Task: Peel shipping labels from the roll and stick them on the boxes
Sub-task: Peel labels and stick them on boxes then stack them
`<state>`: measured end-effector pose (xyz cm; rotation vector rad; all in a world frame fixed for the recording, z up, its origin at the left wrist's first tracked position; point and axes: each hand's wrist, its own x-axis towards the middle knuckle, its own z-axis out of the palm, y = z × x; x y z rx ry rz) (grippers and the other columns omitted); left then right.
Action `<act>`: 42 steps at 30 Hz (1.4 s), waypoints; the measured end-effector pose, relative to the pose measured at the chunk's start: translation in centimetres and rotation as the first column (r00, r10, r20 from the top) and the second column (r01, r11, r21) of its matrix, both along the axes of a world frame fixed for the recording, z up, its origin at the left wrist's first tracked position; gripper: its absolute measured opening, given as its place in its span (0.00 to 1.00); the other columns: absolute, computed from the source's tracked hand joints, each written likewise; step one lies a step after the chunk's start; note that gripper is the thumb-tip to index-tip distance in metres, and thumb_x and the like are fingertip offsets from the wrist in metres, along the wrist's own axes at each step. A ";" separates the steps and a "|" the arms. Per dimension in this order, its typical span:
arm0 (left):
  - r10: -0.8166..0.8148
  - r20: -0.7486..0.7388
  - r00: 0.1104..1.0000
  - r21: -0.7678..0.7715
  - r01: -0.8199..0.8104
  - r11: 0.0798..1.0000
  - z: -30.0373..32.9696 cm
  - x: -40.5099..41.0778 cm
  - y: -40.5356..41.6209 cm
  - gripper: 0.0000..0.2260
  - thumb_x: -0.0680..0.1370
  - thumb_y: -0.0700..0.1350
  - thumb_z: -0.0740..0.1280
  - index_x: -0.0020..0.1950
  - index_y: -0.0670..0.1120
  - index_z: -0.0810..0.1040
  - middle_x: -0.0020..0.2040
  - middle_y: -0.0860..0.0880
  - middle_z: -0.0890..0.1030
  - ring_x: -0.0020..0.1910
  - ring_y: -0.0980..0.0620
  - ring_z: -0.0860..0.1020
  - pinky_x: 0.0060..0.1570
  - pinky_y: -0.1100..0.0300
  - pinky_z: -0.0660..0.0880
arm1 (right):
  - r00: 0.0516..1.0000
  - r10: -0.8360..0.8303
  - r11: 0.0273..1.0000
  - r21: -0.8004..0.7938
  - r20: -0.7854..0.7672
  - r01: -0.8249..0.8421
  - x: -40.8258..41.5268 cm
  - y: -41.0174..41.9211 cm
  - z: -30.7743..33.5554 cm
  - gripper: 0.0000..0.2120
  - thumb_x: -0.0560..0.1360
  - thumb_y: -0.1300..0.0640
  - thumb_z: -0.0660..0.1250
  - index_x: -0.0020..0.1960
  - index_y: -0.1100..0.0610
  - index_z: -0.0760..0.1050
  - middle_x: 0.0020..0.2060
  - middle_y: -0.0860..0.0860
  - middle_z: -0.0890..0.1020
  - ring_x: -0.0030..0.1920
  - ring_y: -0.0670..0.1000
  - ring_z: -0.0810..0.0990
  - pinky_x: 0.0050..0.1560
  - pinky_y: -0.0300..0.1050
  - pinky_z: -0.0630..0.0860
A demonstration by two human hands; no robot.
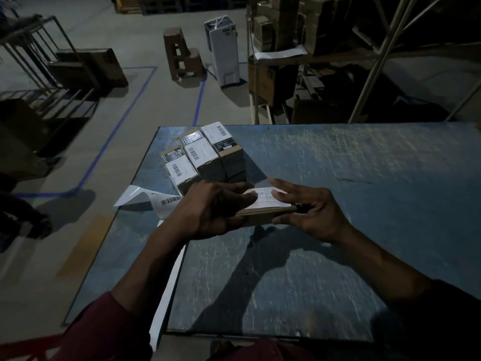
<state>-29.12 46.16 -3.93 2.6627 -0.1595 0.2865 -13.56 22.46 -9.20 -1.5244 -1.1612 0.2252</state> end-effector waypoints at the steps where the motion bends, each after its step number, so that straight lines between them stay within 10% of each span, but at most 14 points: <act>1: -0.011 -0.007 1.000 -0.021 0.011 1.000 0.1 0.0 0.1 0.22 0.76 0.53 0.76 0.70 0.60 0.79 0.73 0.64 0.74 0.65 0.69 0.75 0.58 0.79 0.71 | 1.000 -0.006 1.000 0.015 -0.009 0.006 -0.1 0.0 0.0 0.26 0.66 0.65 0.81 0.63 0.63 0.81 0.69 0.49 0.79 0.70 0.51 0.79 0.65 0.46 0.79; 10: -0.132 0.053 0.990 -0.202 0.140 0.969 -0.3 -0.3 0.4 0.15 0.79 0.50 0.74 0.66 0.52 0.84 0.69 0.59 0.81 0.64 0.62 0.80 0.59 0.63 0.78 | 0.996 0.040 0.993 -0.113 0.081 -0.031 -0.4 -0.8 1.7 0.34 0.70 0.66 0.81 0.73 0.58 0.76 0.73 0.46 0.76 0.73 0.48 0.75 0.66 0.44 0.79; 19: -0.042 0.067 0.997 -0.541 0.071 0.838 -0.7 -0.8 -0.8 0.23 0.73 0.38 0.80 0.67 0.42 0.83 0.67 0.48 0.83 0.66 0.49 0.82 0.63 0.47 0.81 | 0.996 -0.037 0.997 -0.075 -0.087 0.030 -0.7 -0.7 0.8 0.19 0.67 0.69 0.81 0.55 0.56 0.86 0.60 0.44 0.85 0.66 0.47 0.81 0.67 0.47 0.79; 27: -0.003 0.013 1.000 -0.218 0.006 0.976 -1.6 -0.6 -0.3 0.20 0.78 0.43 0.76 0.69 0.55 0.82 0.71 0.61 0.78 0.72 0.63 0.74 0.68 0.54 0.77 | 0.984 0.065 0.987 -0.158 0.167 -0.038 -0.3 -0.2 1.1 0.26 0.72 0.67 0.78 0.68 0.57 0.80 0.70 0.47 0.78 0.72 0.42 0.75 0.71 0.42 0.73; 32: 0.044 0.093 0.995 -0.323 -0.011 0.946 -2.5 -0.4 -0.6 0.16 0.74 0.36 0.78 0.58 0.53 0.88 0.64 0.59 0.84 0.73 0.58 0.74 0.67 0.54 0.78 | 0.992 0.004 1.000 -0.020 -0.127 -0.006 -0.6 -0.1 0.0 0.18 0.68 0.74 0.79 0.56 0.64 0.85 0.61 0.51 0.85 0.65 0.51 0.83 0.66 0.52 0.79; 38: 0.067 0.089 0.994 -0.382 -0.028 0.924 -2.0 -1.0 -0.4 0.20 0.75 0.34 0.78 0.61 0.55 0.87 0.70 0.52 0.80 0.72 0.57 0.76 0.64 0.53 0.80 | 0.959 0.094 0.980 -0.196 0.266 -0.042 0.2 0.2 0.8 0.32 0.72 0.69 0.77 0.74 0.56 0.75 0.73 0.49 0.76 0.74 0.50 0.74 0.71 0.48 0.76; 42: 0.046 0.073 0.996 -0.421 -0.011 0.907 -2.3 -1.2 -0.4 0.18 0.75 0.33 0.77 0.59 0.51 0.88 0.70 0.51 0.80 0.70 0.58 0.77 0.63 0.54 0.81 | 0.964 0.151 0.977 -0.180 0.221 -0.112 0.5 0.5 0.1 0.29 0.71 0.76 0.75 0.68 0.56 0.81 0.71 0.51 0.78 0.73 0.51 0.75 0.69 0.48 0.77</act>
